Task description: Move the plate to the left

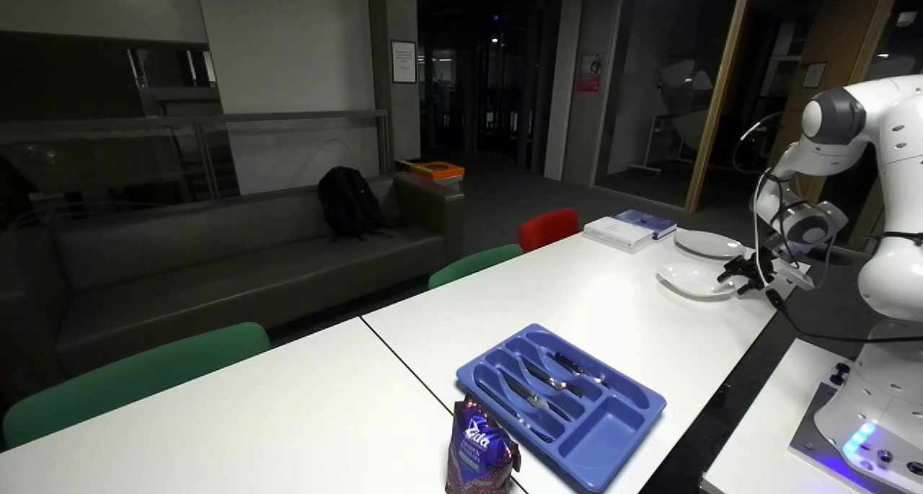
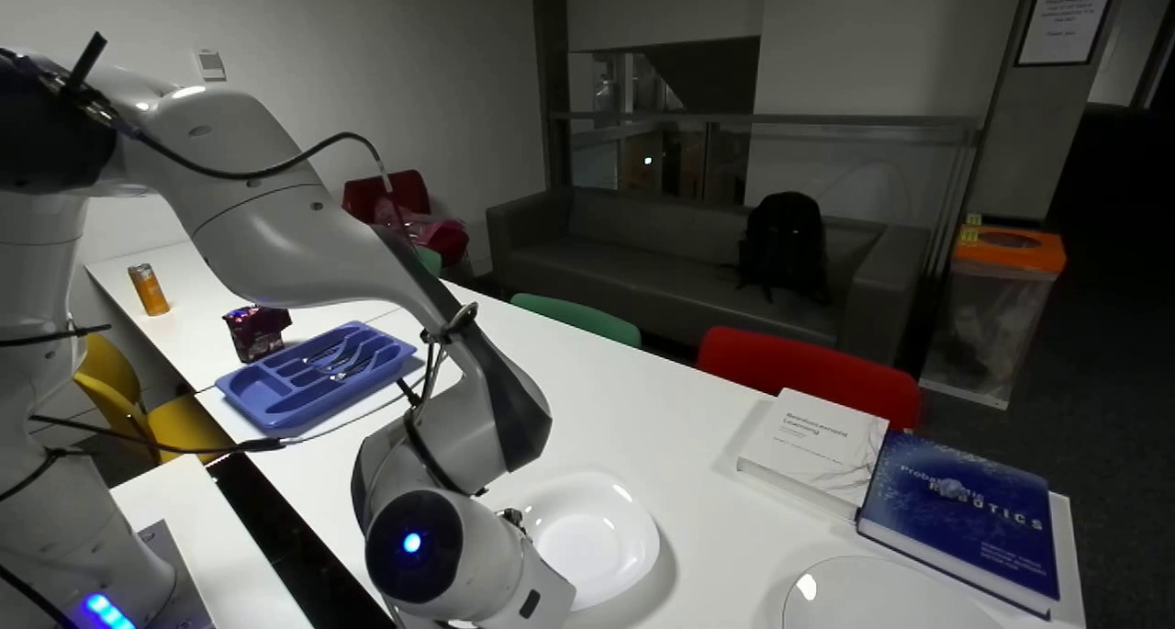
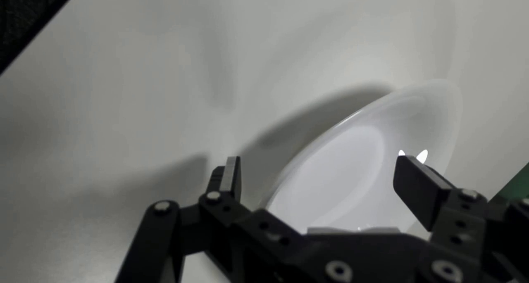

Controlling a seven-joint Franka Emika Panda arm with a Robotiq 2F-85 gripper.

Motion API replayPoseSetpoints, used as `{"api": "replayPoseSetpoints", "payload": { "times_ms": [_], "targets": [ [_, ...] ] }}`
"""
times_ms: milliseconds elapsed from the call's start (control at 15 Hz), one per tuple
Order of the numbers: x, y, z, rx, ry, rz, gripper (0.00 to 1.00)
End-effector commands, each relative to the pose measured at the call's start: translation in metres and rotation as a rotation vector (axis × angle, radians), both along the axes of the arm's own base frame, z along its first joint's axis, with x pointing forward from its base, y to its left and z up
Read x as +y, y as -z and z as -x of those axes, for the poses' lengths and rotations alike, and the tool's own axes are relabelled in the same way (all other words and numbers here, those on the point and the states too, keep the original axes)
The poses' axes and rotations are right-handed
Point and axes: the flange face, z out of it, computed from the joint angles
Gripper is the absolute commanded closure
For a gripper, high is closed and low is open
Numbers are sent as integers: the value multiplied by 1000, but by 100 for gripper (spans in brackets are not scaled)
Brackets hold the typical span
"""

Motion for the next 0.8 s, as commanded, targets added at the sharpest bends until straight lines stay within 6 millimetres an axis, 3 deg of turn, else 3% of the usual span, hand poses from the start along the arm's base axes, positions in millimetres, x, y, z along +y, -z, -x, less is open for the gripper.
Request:
{"api": "replayPoseSetpoints", "payload": {
  "times_ms": [0, 733],
  "targets": [
    [7, -13, 4, -45, 64, -25, 0],
    [15, -5, 1, -86, 169, -86, 0]
  ]
}}
